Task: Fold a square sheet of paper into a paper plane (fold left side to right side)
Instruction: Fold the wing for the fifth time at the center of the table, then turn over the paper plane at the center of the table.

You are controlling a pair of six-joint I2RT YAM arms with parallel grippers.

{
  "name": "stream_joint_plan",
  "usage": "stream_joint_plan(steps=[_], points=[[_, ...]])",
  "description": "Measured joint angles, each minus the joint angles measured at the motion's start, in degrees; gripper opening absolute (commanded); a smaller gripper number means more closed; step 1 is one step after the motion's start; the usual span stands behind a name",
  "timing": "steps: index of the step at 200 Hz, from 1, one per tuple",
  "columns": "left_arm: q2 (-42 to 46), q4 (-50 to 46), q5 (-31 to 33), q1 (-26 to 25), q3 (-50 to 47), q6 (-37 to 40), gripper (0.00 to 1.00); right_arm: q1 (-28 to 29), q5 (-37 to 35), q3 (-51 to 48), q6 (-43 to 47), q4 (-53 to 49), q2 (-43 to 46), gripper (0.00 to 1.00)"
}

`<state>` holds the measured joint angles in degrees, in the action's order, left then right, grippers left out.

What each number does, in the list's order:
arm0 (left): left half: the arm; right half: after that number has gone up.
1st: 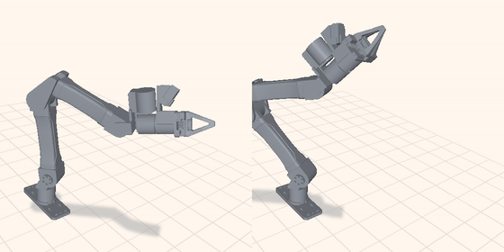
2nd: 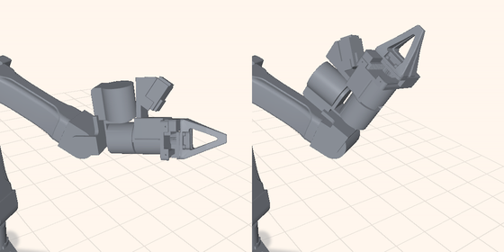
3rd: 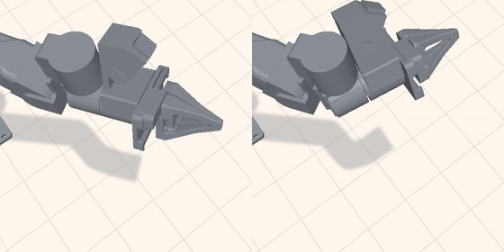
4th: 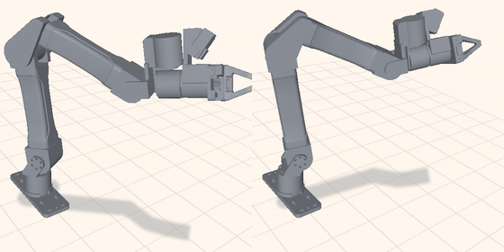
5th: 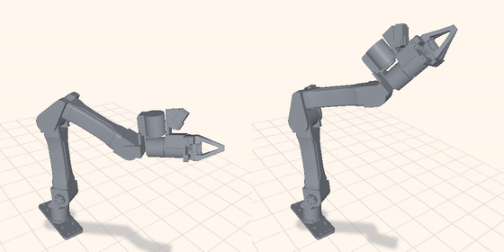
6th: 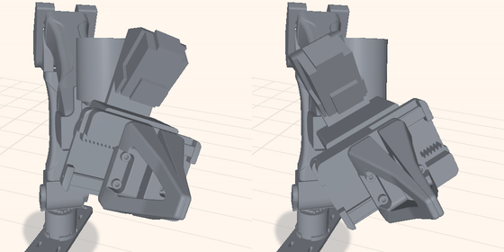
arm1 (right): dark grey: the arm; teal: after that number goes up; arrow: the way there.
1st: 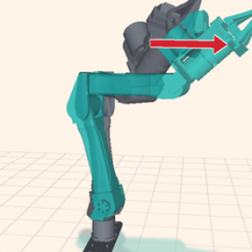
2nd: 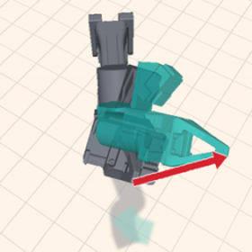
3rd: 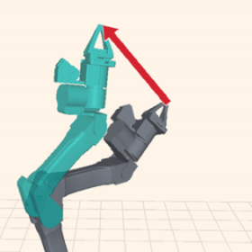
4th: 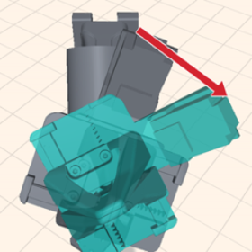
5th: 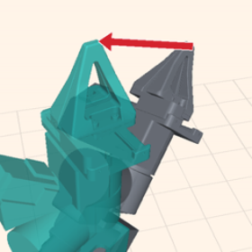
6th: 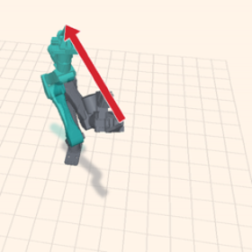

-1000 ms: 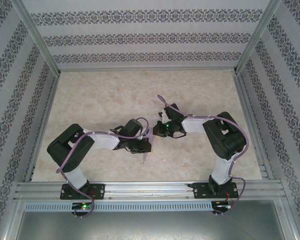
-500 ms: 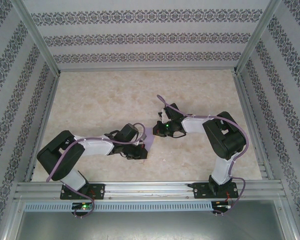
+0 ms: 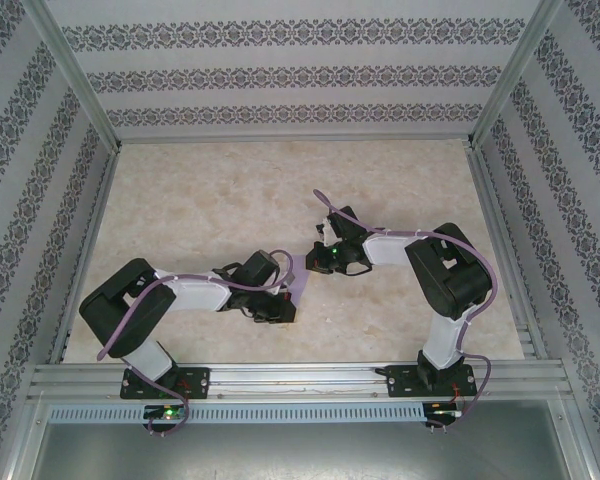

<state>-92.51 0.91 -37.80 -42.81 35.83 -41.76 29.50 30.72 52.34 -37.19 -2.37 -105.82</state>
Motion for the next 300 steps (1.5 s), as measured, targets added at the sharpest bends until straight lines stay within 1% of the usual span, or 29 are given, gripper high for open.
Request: stream_joint_plan(steps=[68,77,87,114,126,134,148,155,164,181,192,197,220,243,272,300], points=[[3.08,1.01,0.33,-1.09,-3.19,-0.02,0.0,0.0,0.11,1.95,1.33,-2.8,-0.7,0.0],[4.09,0.79,0.35,-1.11,-3.69,-0.02,0.0,0.0,0.17,2.23,1.53,-3.23,-0.74,0.0],[5.4,0.76,0.5,-1.11,-4.04,-0.02,0.05,0.0,0.07,2.49,1.64,-3.65,-0.74,0.0],[10.49,0.79,2.25,-1.05,-4.17,0.02,0.05,0.0,-1.49,3.98,2.4,-6.1,-0.72,0.0],[12.9,0.79,3.98,-0.87,-4.17,0.11,0.06,0.0,-2.93,4.72,3.02,-7.74,-0.48,0.06],[14.56,0.74,5.38,-0.66,-4.17,0.28,0.12,0.0,-3.85,5.07,3.28,-8.96,-0.04,0.11],[17.62,0.48,8.7,0.11,-4.22,0.76,0.16,0.0,-5.84,5.55,4.0,-11.34,1.55,0.23],[19.34,0.0,10.71,0.59,-4.26,1.03,0.19,0.02,-6.78,5.77,4.35,-12.48,2.64,0.29],[21.88,-0.76,14.01,1.25,-4.35,1.53,0.26,0.2,-8.52,5.97,4.66,-13.81,4.46,0.35],[26.56,-1.9,19.93,2.08,-4.79,2.12,0.3,1.18,-11.87,6.45,5.49,-16.31,8.2,0.48],[29.68,-2.27,23.65,2.6,-5.42,2.71,0.38,2.23,-14.4,6.97,5.7,-17.9,10.32,0.55],[31.12,-2.54,25.51,2.84,-5.77,2.93,0.4,2.82,-15.43,7.21,5.53,-18.62,11.1,0.58],[35.98,-3.67,32.37,3.41,-7.17,3.45,0.42,6.03,-19.98,8.07,5.51,-21.51,12.85,0.66],[39.47,-4.61,37.94,3.63,-7.91,4.17,0.44,10.1,-23.67,8.48,4.02,-23.96,12.59,0.71],[41.79,-5.27,41.77,3.89,-8.24,4.81,0.45,14.8,-26.82,11.3,2.6,-26.14,9.35,0.74],[43.1,-5.99,43.34,3.93,-9.22,5.18,0.45,17.22,-29.03,14.6,1.95,-26.8,4.68,0.74]])
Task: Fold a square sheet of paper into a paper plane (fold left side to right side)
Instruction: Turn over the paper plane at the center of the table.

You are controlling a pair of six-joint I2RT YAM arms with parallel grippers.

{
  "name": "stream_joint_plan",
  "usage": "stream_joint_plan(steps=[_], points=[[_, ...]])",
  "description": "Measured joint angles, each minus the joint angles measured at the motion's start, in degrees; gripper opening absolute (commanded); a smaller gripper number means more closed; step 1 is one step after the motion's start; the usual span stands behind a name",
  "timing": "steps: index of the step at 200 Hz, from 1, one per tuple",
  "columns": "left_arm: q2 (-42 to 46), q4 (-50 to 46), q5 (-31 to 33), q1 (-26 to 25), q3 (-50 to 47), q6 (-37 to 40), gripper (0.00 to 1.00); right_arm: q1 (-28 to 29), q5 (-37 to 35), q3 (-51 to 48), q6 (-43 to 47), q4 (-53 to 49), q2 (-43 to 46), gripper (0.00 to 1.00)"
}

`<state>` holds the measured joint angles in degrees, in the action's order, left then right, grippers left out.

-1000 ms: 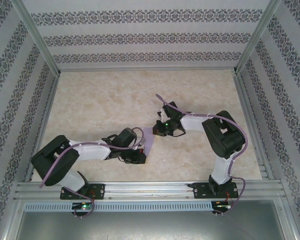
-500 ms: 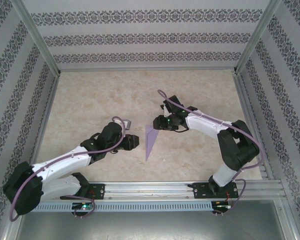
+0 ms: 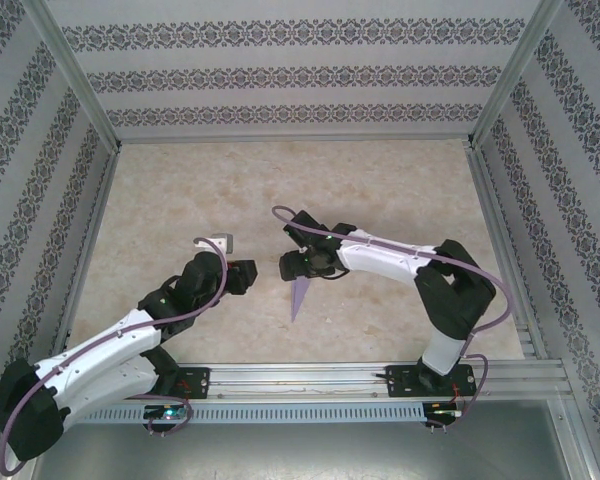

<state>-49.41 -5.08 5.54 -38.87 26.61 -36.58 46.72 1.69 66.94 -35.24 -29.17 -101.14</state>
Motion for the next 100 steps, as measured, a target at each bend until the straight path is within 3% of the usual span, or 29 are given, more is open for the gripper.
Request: stream_joint_plan(steps=[23,50,100], points=[[0.87,-1.16,0.87,0.0,-0.72,0.02,0.45,0.33,-1.55,0.85,-0.61,-0.61,-2.71,0.69],[1.68,-1.86,1.4,0.0,-0.79,0.02,0.45,0.33,-2.29,0.85,-1.05,-1.6,-4.37,0.56],[1.9,-2.71,2.1,0.02,-0.79,0.15,0.45,0.33,-3.32,0.17,-1.51,-1.97,-3.43,0.21]])
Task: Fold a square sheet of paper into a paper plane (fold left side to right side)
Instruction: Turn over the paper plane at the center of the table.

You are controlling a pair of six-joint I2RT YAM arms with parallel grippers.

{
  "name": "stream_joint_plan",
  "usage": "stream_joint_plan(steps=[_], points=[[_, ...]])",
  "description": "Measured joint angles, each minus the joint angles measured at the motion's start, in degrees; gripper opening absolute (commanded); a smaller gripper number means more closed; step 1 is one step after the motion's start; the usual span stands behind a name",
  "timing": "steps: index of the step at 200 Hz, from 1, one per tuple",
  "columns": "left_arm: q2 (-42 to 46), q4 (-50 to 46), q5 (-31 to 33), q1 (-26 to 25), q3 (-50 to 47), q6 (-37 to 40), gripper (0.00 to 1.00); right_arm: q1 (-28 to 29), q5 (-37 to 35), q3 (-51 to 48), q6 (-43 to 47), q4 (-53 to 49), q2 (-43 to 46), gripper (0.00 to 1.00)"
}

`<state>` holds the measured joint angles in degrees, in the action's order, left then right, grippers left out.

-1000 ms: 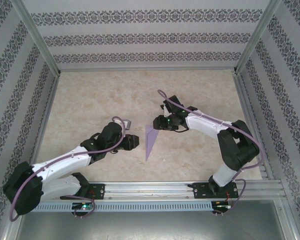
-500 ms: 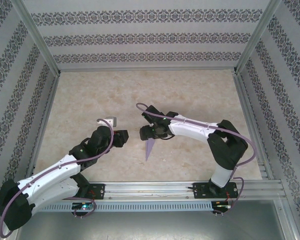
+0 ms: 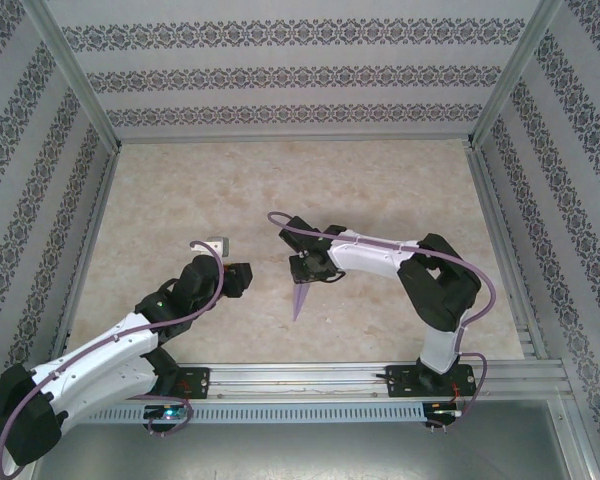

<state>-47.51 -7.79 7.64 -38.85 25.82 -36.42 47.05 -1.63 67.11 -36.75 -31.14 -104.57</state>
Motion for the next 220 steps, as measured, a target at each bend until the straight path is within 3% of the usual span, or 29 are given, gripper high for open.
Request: stream_joint_plan(steps=[19,46,80,104,136,190,220], points=[[0.0,-0.72,0.15,0.0,0.02,0.07,0.46,0.0,-0.59,-1.36,0.02,-0.46,2.99,0.0],[0.0,-1.57,0.28,0.37,0.61,0.07,0.48,-0.04,-1.05,-3.61,-0.39,-0.33,9.11,0.0],[0.46,-2.29,0.59,1.11,2.47,0.24,0.59,-2.16,0.24,-8.15,0.22,1.53,18.47,0.0],[2.49,-2.49,1.11,1.84,3.69,-0.04,0.69,-7.23,5.05,-12.46,0.96,5.79,24.9,0.0],[6.78,-2.54,2.23,2.84,4.0,-0.87,0.71,-14.62,14.93,-19.45,0.09,15.13,30.86,0.0],[11.8,-3.02,3.63,4.2,4.0,-2.21,0.72,-16.22,30.21,-26.75,-8.44,36.28,25.68,0.0],[11.98,-3.67,3.54,4.76,4.0,-3.06,0.72,-13.68,32.52,-27.17,-12.09,44.68,18.93,0.0]])
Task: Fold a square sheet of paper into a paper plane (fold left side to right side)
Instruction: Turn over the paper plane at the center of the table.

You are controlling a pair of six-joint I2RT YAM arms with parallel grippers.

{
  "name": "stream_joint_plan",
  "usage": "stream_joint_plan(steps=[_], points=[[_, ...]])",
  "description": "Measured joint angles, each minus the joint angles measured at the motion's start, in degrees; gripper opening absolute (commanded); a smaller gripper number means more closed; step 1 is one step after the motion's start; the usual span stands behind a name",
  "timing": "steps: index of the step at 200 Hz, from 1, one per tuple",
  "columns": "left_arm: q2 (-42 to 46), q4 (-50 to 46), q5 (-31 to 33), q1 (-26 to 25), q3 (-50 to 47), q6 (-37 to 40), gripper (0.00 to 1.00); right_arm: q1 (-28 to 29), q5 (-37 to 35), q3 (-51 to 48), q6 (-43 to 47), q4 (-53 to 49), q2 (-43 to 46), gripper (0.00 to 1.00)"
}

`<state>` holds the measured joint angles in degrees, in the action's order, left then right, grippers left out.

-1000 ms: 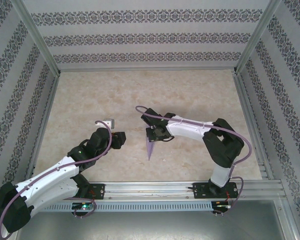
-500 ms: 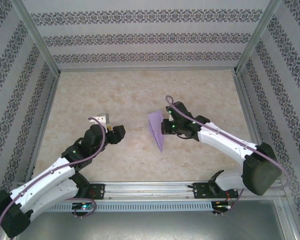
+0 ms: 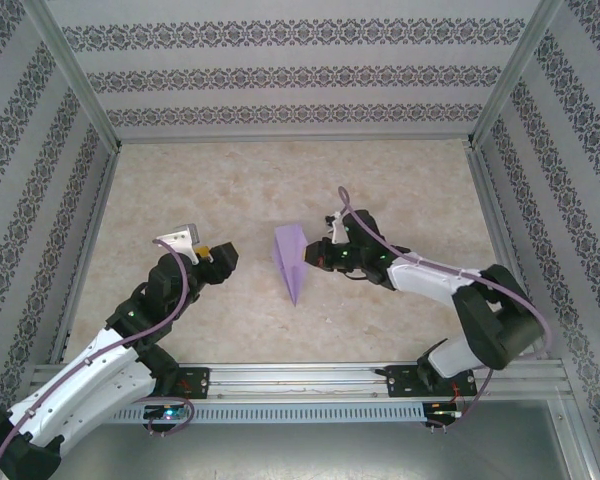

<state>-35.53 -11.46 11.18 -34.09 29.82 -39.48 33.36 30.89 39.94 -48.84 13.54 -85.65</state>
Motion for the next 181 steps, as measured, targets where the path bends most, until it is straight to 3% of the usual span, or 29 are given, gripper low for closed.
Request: stream_joint_plan(steps=[77,148,181], points=[[-0.52,-0.37,-0.2,0.17,0.0,-1.38,0.72,-0.33,-0.92,-2.47,-0.7,6.12,-10.14,0.0],[-0.63,-1.44,-0.15,0.48,0.0,-1.49,0.72,-1.01,-3.98,-2.75,1.29,3.48,-10.67,0.02],[-0.63,-1.44,-0.17,0.48,0.0,-1.49,0.73,-1.01,-4.76,-2.78,2.36,2.27,-10.64,0.07]])
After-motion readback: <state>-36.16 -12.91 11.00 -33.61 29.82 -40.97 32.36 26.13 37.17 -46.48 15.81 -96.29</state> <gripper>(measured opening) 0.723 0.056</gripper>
